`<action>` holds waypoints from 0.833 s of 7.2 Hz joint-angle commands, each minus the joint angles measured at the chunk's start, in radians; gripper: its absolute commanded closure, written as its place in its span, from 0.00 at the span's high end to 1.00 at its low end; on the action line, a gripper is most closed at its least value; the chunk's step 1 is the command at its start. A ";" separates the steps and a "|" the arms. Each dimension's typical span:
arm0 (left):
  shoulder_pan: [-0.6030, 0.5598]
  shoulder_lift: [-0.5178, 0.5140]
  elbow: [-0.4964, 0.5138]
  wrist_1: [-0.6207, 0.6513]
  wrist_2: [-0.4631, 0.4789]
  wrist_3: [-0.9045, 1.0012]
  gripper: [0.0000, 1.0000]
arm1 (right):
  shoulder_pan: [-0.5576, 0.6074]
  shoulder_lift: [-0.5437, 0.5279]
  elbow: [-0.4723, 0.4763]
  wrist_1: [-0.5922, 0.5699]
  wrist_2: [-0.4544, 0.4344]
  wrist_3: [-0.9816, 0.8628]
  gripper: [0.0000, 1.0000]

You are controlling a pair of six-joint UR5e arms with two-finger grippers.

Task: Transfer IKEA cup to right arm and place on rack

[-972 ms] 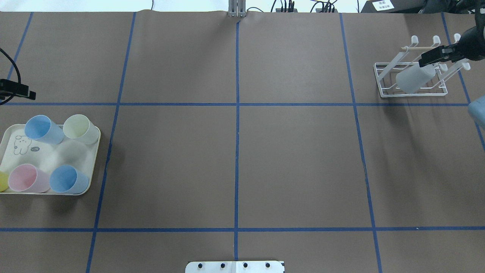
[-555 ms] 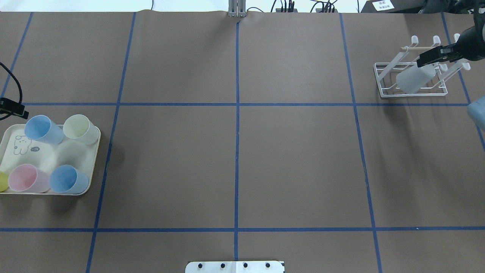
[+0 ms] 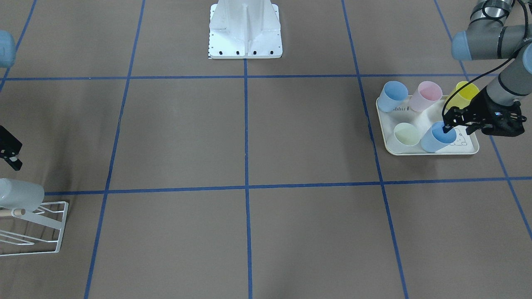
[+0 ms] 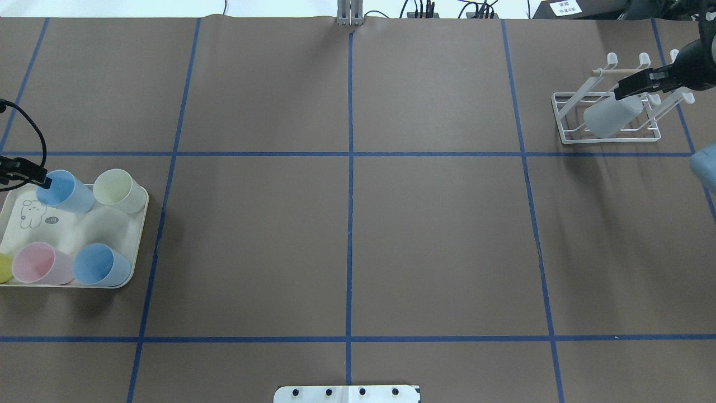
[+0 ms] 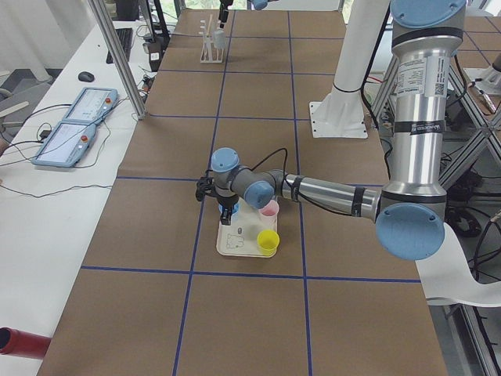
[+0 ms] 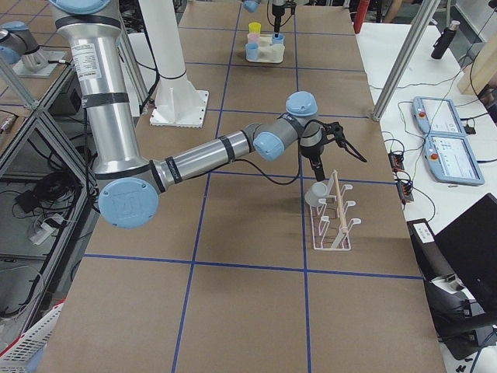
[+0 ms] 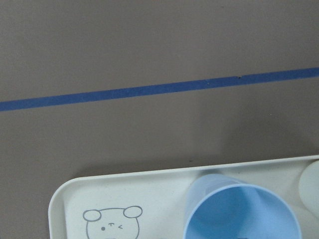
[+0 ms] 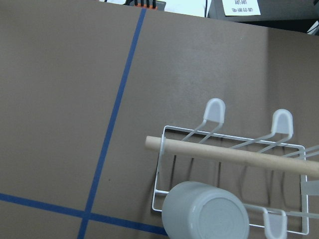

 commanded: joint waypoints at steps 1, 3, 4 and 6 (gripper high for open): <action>0.008 0.004 0.010 0.001 -0.002 -0.003 0.00 | 0.004 -0.042 0.081 -0.006 0.071 0.025 0.99; 0.003 0.008 0.001 -0.001 -0.040 0.005 0.00 | 0.003 -0.070 0.138 -0.011 0.074 0.079 0.99; -0.032 0.002 -0.007 -0.001 -0.092 0.009 0.00 | 0.001 -0.072 0.143 -0.011 0.076 0.084 0.99; -0.154 -0.002 -0.057 0.016 -0.153 0.012 0.00 | -0.046 -0.056 0.160 0.000 0.082 0.212 0.99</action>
